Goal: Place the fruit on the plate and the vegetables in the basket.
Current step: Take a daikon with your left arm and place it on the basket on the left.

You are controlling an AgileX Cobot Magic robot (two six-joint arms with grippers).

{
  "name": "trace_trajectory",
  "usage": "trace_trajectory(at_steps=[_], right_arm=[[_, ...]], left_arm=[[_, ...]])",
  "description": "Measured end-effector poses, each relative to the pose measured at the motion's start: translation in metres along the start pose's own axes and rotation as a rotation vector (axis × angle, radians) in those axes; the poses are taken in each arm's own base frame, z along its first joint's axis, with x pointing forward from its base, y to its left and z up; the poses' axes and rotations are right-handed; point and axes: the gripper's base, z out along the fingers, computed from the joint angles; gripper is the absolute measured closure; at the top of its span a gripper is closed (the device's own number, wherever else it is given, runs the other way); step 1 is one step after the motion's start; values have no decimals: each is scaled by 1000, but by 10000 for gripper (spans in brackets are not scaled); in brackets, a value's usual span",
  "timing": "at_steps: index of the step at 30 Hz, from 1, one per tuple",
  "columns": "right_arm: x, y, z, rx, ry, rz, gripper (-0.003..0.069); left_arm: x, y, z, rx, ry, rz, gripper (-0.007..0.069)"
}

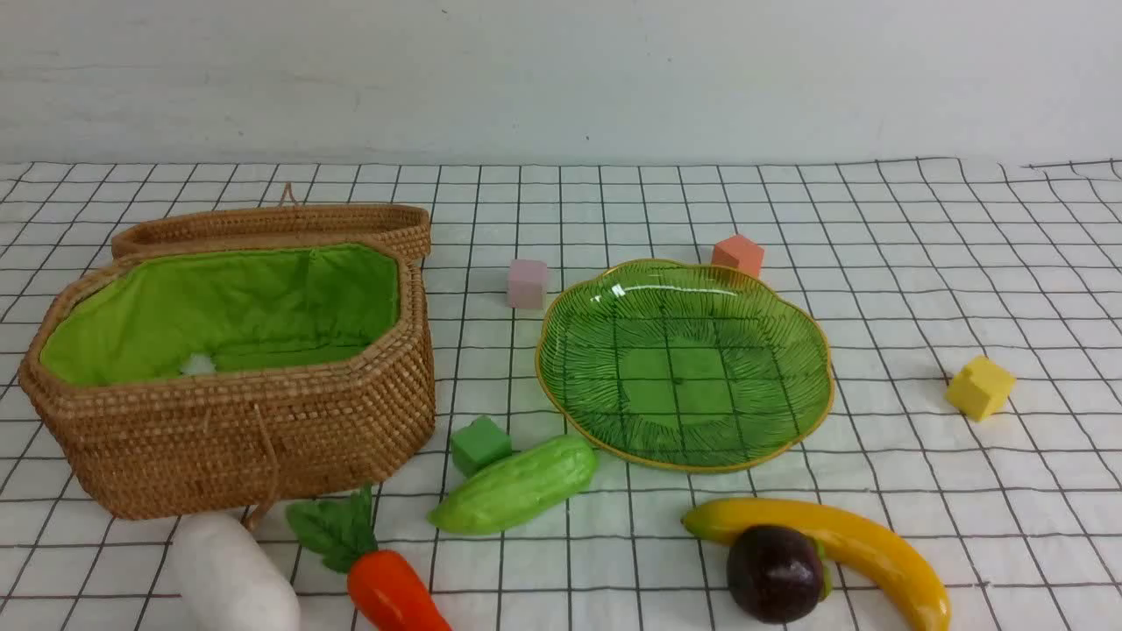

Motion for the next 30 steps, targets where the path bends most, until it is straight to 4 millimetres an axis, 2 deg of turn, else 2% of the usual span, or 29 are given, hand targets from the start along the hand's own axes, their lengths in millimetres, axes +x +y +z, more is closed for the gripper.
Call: trace_trajectory(at_steps=[27,30], right_arm=[[0,0,0,0,0,0,414],[0,0,0,0,0,0,414]], left_arm=[[-1,0,0,1,-7,0,386],[-6,-2,0,29,-63,-80,386]])
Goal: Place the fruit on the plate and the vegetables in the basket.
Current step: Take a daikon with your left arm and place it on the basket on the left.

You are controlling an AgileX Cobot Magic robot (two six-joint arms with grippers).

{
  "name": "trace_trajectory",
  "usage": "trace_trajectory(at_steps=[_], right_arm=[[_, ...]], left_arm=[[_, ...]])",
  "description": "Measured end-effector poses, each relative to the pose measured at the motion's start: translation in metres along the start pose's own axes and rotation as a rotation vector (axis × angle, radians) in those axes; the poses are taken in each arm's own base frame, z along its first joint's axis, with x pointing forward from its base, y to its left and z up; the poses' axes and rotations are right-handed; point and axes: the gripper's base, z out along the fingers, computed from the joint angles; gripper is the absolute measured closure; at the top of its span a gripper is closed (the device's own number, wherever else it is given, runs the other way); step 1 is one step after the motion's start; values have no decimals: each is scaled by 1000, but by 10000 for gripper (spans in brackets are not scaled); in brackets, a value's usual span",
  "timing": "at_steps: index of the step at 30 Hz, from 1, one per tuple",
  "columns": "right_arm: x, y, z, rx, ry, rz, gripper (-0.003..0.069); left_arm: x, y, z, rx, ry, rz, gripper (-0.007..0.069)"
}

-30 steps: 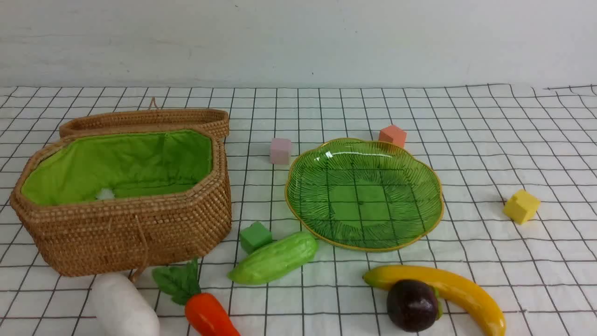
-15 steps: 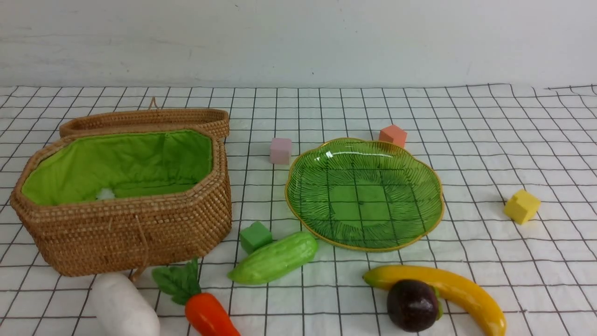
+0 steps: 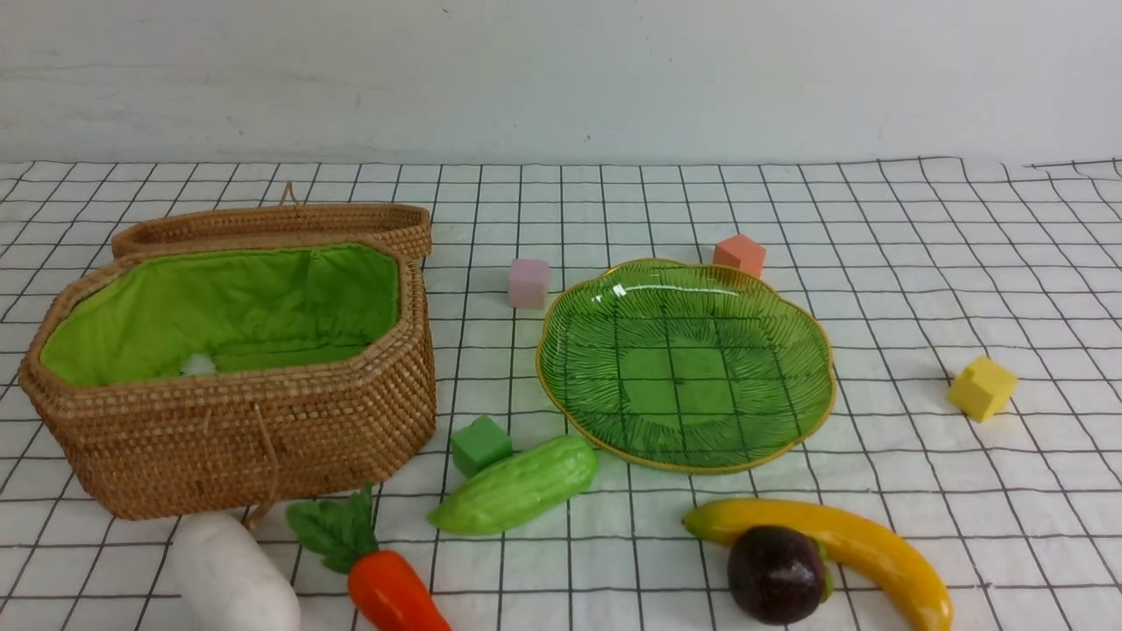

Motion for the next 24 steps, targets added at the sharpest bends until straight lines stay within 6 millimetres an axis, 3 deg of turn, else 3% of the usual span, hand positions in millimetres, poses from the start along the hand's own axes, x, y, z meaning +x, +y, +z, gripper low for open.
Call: trace_trajectory(at_steps=[6,10,15,17,19,20,21,23,24], right_arm=[[0,0,0,0,0,0,414],[0,0,0,0,0,0,414],[0,0,0,0,0,0,414],[0,0,0,0,0,0,414],[0,0,0,0,0,0,414],[0,0,0,0,0,0,414],[0,0,0,0,0,0,414],[0,0,0,0,0,0,414],[0,0,0,0,0,0,414]], left_arm=[[-24,-5,-3,115,-255,-406,386],[-43,-3,-11,149,-469,-462,386],[-111,-22,-48,249,-700,-422,386],[-148,-35,-63,278,-711,-401,386],[-164,-42,-64,279,-675,-392,386],[-193,-54,-68,289,-618,-378,386],[-195,-55,-68,288,-608,-375,386],[-215,-66,-53,252,-428,-335,386],[-217,-66,-55,253,-436,-330,386]])
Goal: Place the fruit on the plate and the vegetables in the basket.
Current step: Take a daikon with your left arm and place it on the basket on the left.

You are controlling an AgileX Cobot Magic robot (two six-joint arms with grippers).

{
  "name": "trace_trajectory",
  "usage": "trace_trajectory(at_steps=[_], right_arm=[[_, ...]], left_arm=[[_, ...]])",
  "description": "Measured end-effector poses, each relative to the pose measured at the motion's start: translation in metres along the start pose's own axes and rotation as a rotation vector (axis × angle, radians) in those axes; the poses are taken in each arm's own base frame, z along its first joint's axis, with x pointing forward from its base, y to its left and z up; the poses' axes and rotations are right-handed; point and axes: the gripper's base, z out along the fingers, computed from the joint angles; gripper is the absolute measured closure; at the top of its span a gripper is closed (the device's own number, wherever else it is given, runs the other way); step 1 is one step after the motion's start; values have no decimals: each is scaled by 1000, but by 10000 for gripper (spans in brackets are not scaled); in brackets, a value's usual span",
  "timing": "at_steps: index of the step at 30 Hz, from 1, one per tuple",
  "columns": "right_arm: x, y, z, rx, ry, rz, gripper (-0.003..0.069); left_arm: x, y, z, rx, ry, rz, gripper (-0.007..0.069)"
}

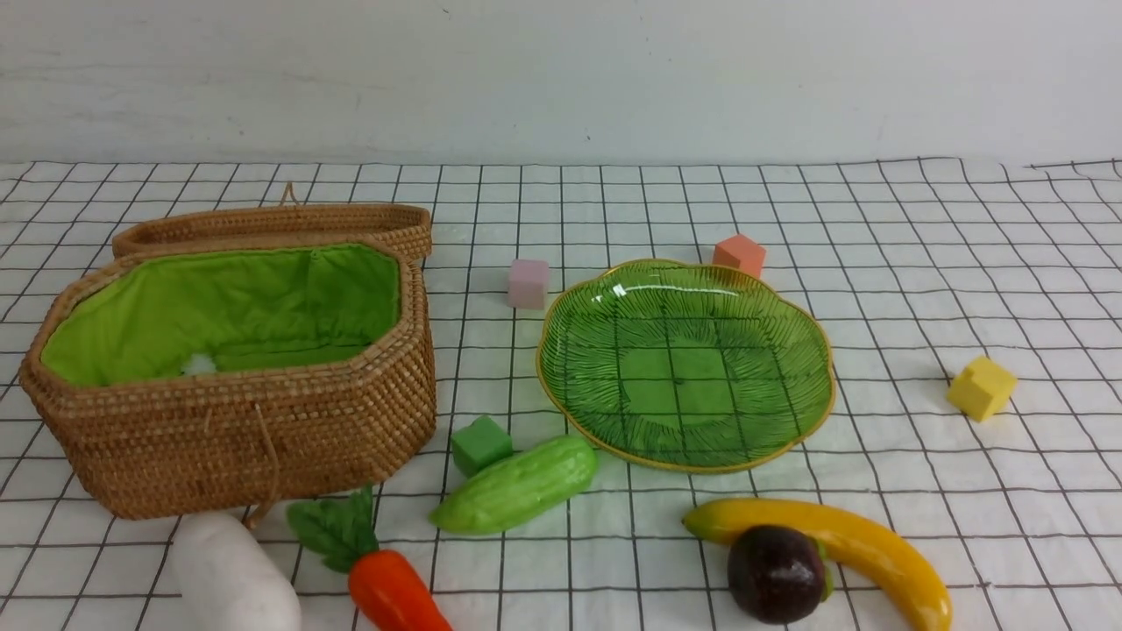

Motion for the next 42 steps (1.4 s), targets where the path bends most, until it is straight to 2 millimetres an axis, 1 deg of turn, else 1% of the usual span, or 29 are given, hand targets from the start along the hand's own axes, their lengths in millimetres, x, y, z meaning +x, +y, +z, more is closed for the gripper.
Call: trace_trajectory(at_steps=[1,3,4,5,6,7,9,10,11,13,14,16,17,19,20,21,22,24,25,26,27,29,31,33,34,36,38,40,42], right_arm=[[0,0,0,0,0,0,414],[0,0,0,0,0,0,414],[0,0,0,0,0,0,414],[0,0,0,0,0,0,414],[0,0,0,0,0,0,414],[0,0,0,0,0,0,414],[0,0,0,0,0,0,414],[0,0,0,0,0,0,414],[0,0,0,0,0,0,414],[0,0,0,0,0,0,414],[0,0,0,0,0,0,414],[0,0,0,0,0,0,414],[0,0,0,0,0,0,414],[0,0,0,0,0,0,414],[0,0,0,0,0,0,414],[0,0,0,0,0,0,414],[0,0,0,0,0,0,414],[0,0,0,0,0,0,414],[0,0,0,0,0,0,414],[0,0,0,0,0,0,414],[0,0,0,0,0,0,414],[0,0,0,0,0,0,414],[0,0,0,0,0,0,414],[0,0,0,0,0,0,414],[0,0,0,0,0,0,414],[0,0,0,0,0,0,414],[0,0,0,0,0,0,414],[0,0,0,0,0,0,414],[0,0,0,0,-1,0,414]], left_arm=[[5,3,16,-59,120,31,386],[23,16,36,-161,308,76,386],[24,17,38,-168,315,82,386],[40,30,52,-248,454,110,386],[44,33,55,-265,483,115,386],[55,42,64,-310,559,121,386],[72,55,76,-389,680,83,386],[85,64,84,-455,758,33,385],[85,64,84,-460,761,25,384],[111,83,97,-607,910,-77,368],[121,91,101,-658,965,-96,356],[141,106,110,-742,1061,-119,320],[143,108,111,-749,1069,-121,316],[165,124,118,-819,1155,-138,247],[176,132,122,-851,1191,-148,198],[176,132,122,-851,1191,-151,198],[191,142,126,-884,1225,-171,138],[204,151,130,-907,1254,-186,67],[207,154,131,-913,1261,-186,61],[216,160,133,-930,1276,-194,24],[223,166,134,-943,1289,-193,6],[239,177,136,-974,1311,-206,-6],[243,180,136,-987,1327,-215,0],[243,180,139,-985,1322,-222,45],[243,180,138,-988,1328,-225,83],[240,177,137,-981,1337,-225,102],[237,173,135,-973,1349,-219,102],[219,159,133,-923,1349,-198,102],[193,139,135,-860,1332,-172,102]])
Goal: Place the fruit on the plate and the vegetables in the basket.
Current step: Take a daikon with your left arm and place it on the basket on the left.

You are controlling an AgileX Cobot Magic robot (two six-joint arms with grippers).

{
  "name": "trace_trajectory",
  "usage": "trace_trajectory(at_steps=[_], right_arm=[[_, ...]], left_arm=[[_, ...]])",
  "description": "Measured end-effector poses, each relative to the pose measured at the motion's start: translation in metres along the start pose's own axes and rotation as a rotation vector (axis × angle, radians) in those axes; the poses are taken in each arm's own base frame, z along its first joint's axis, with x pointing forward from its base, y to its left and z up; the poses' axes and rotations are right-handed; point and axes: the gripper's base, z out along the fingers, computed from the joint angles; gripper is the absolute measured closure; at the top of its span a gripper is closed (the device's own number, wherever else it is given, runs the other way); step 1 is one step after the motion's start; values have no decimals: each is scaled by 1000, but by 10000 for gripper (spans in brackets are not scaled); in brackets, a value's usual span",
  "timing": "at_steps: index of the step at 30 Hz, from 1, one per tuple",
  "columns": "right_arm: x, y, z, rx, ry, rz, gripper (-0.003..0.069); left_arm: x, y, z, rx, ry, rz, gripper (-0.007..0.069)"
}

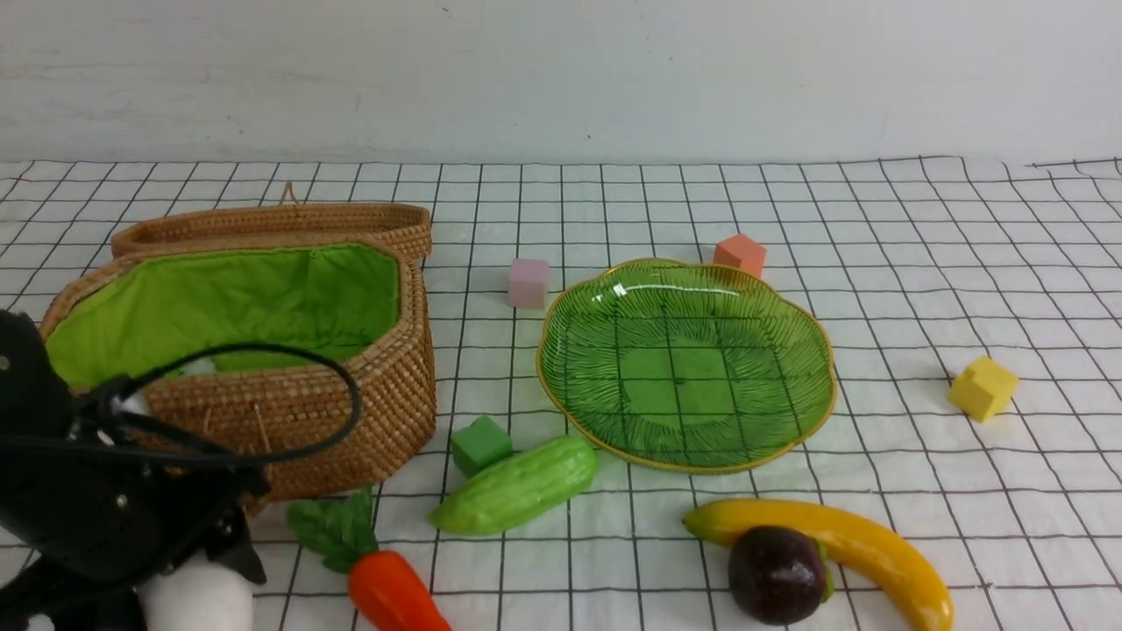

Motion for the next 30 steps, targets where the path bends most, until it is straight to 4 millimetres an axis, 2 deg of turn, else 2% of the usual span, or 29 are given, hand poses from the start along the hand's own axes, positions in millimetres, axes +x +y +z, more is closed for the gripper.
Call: trace_trajectory(at_steps=[2,3,4,7,8,9,10,11,12,14,15,16,18,20,21,23,27,30], right_arm=[[0,0,0,0,0,0,414],[0,0,0,0,0,0,414],[0,0,0,0,0,1,414],[0,0,0,0,0,0,414],[0,0,0,0,0,0,414],[0,0,0,0,0,0,414],[0,0,0,0,0,0,414],[0,0,0,0,0,0,414],[0,0,0,0,0,0,414],[0,0,0,0,0,0,414],[0,0,0,0,0,1,414],[0,0,0,0,0,1,414],[0,0,0,0,0,0,414],[0,0,0,0,0,0,414],[0,0,0,0,0,0,414],[0,0,0,0,0,0,414],[0,0,0,0,0,0,414],[0,0,0,0,0,0,414]], left_arm=[[-2,-10,-41,47,-69,44,102],[-3,-12,-46,54,-77,47,102],[-10,-22,-83,92,-174,62,102],[-31,-39,-144,139,-387,12,102],[-38,-45,-160,156,-445,-7,102],[-41,-45,-161,150,-456,-11,102],[-56,-55,-178,174,-524,-65,102],[-58,-56,-179,175,-529,-70,102],[-69,-64,-180,179,-542,-102,102],[-90,-75,-168,167,-522,-157,102],[-105,-82,-150,140,-477,-207,102],[-107,-83,-149,140,-475,-213,102],[-132,-94,-107,71,-360,-308,102],[-138,-97,-95,47,-323,-325,102],[-147,-103,-83,22,-273,-330,102],[-155,-110,-74,17,-225,-296,90],[-158,-121,-77,75,-197,-189,42],[-149,-124,-99,128,-207,-105,22]])
